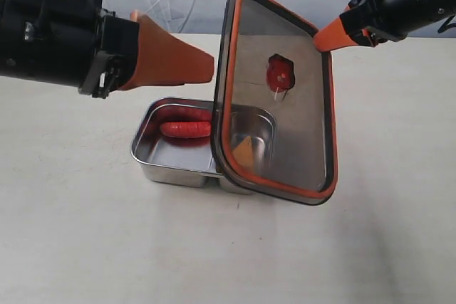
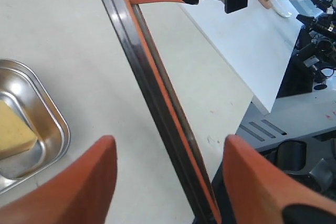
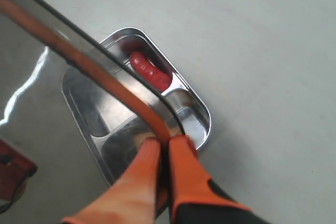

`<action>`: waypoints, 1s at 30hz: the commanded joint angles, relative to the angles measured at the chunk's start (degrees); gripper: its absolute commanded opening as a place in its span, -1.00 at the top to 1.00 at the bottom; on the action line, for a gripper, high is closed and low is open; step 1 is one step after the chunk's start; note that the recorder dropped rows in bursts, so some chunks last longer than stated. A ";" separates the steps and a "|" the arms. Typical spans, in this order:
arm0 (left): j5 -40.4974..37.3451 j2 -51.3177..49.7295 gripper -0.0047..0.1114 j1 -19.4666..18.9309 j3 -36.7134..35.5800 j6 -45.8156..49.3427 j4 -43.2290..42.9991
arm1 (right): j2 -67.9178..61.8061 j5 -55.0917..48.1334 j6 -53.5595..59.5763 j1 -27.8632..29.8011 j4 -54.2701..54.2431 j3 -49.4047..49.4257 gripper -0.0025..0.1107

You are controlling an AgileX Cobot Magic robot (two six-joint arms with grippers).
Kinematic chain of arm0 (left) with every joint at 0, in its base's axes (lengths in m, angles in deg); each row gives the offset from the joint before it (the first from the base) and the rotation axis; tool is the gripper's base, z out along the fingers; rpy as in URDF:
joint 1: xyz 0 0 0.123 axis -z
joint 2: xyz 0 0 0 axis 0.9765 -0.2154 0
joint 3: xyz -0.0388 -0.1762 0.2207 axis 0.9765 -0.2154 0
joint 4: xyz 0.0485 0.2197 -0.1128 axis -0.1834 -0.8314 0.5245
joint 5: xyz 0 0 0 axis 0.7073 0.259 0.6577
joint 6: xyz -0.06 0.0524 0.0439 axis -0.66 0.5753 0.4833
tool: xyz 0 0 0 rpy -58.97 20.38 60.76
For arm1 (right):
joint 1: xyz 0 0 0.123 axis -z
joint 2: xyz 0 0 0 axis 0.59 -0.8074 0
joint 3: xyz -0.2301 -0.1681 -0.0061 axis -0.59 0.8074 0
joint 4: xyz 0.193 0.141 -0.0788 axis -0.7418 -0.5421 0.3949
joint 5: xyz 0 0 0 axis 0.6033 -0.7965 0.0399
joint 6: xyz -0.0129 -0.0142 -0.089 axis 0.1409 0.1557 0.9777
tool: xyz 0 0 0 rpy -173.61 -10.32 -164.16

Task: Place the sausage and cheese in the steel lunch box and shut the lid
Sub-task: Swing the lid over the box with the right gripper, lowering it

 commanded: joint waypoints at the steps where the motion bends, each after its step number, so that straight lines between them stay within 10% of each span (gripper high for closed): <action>1: -0.47 0.41 -0.07 -0.19 -0.01 0.51 1.15 | 0.47 -2.29 1.79 0.26 -3.40 0.21 0.97; 22: -0.47 0.41 -0.05 -0.19 -0.01 3.02 4.06 | 0.47 4.96 1.89 -9.61 -3.85 0.21 0.97; 30: 1.58 0.41 0.83 -0.19 -0.01 3.02 2.11 | 0.58 3.64 1.89 -10.03 -5.30 0.21 0.97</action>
